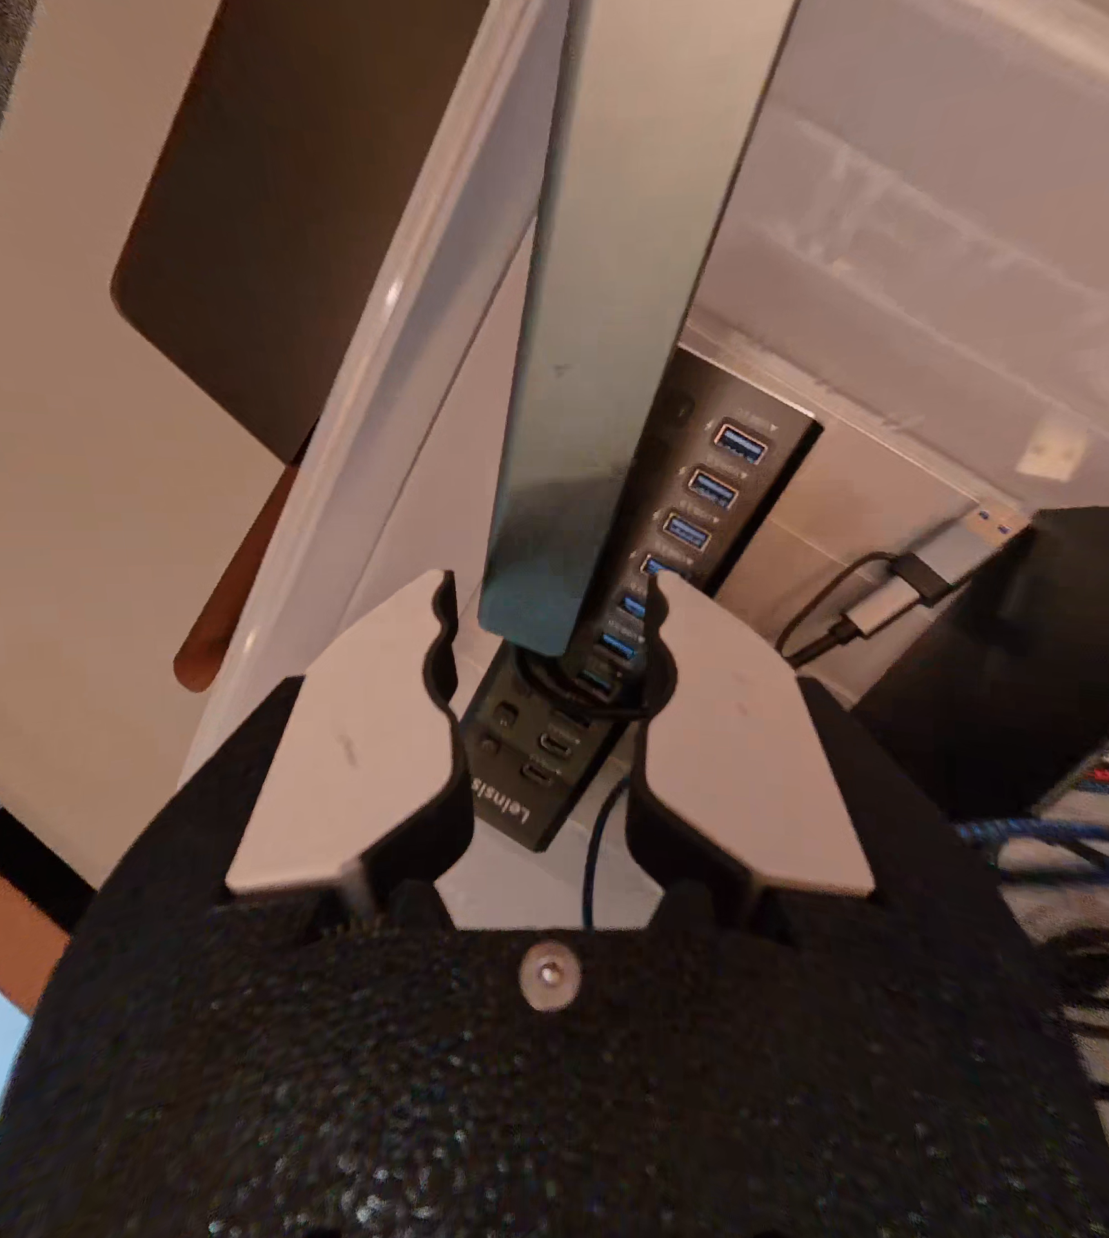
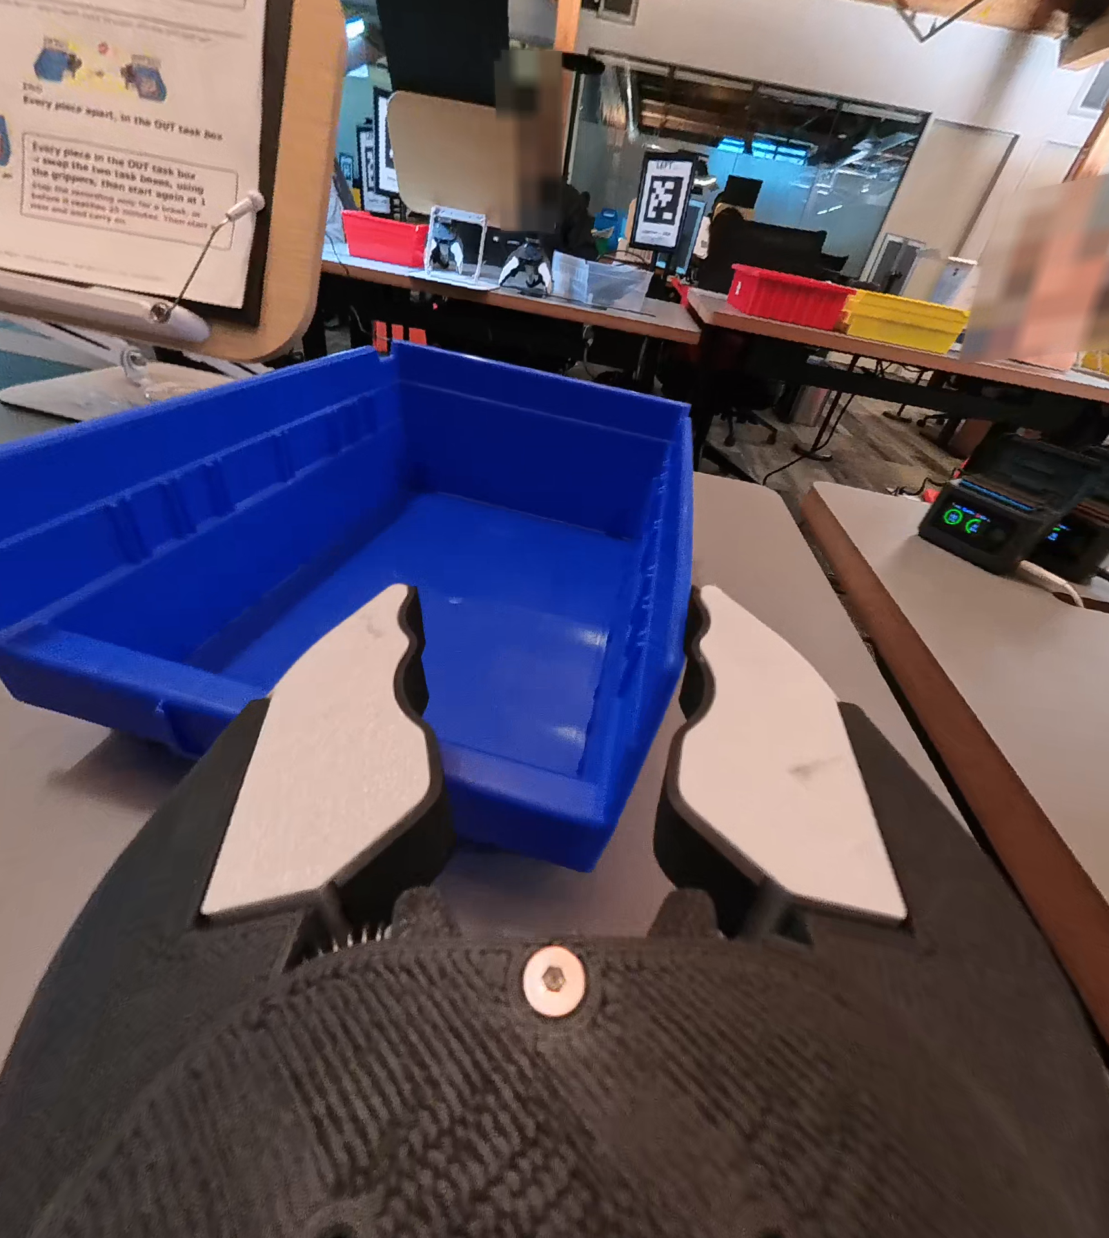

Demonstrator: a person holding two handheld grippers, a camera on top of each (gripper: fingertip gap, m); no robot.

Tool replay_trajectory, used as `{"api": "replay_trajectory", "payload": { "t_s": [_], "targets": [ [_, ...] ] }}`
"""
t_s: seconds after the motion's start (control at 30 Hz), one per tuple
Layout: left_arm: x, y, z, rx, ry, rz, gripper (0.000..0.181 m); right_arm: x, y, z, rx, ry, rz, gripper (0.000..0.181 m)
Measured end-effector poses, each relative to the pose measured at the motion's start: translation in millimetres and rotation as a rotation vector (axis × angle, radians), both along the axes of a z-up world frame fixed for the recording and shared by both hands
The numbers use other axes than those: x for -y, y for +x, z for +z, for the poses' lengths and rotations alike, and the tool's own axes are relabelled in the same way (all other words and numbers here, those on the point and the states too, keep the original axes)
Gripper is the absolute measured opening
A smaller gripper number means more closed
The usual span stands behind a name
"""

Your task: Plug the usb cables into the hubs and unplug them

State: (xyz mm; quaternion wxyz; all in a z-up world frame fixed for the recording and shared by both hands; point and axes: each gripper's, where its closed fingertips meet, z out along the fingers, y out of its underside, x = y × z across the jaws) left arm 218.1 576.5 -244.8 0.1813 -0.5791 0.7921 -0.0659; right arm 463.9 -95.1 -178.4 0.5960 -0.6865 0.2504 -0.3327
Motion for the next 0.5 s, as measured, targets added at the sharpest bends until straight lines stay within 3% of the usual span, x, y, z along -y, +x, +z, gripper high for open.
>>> {"api": "replay_trajectory", "payload": {
  "t_s": [0.1, 0.23, 0.33, 0.43, 0.5],
  "targets": [
    [1, 5, -11, -0.012, 0.031, -0.020, 0.046, -3, -1, -2, 0.005, -0.022, 0.005, 0.075],
    [6, 4, -11, -0.014, 0.030, -0.064, 0.030, -4, -1, -3, 0.004, -0.028, 0.004, 0.074],
    [2, 3, -5, 0.035, 0.101, -0.060, 0.030, -3, -1, -2, 0.007, -0.031, -0.006, 0.072],
    [0, 2, 15, 0.104, 0.171, -0.056, 0.030, -2, -1, 0, 0.015, -0.025, -0.010, 0.072],
    [-2, 3, 42, 0.175, 0.249, -0.037, 0.030, -1, -2, 4, 0.038, -0.017, -0.018, 0.072]
  ]
}}
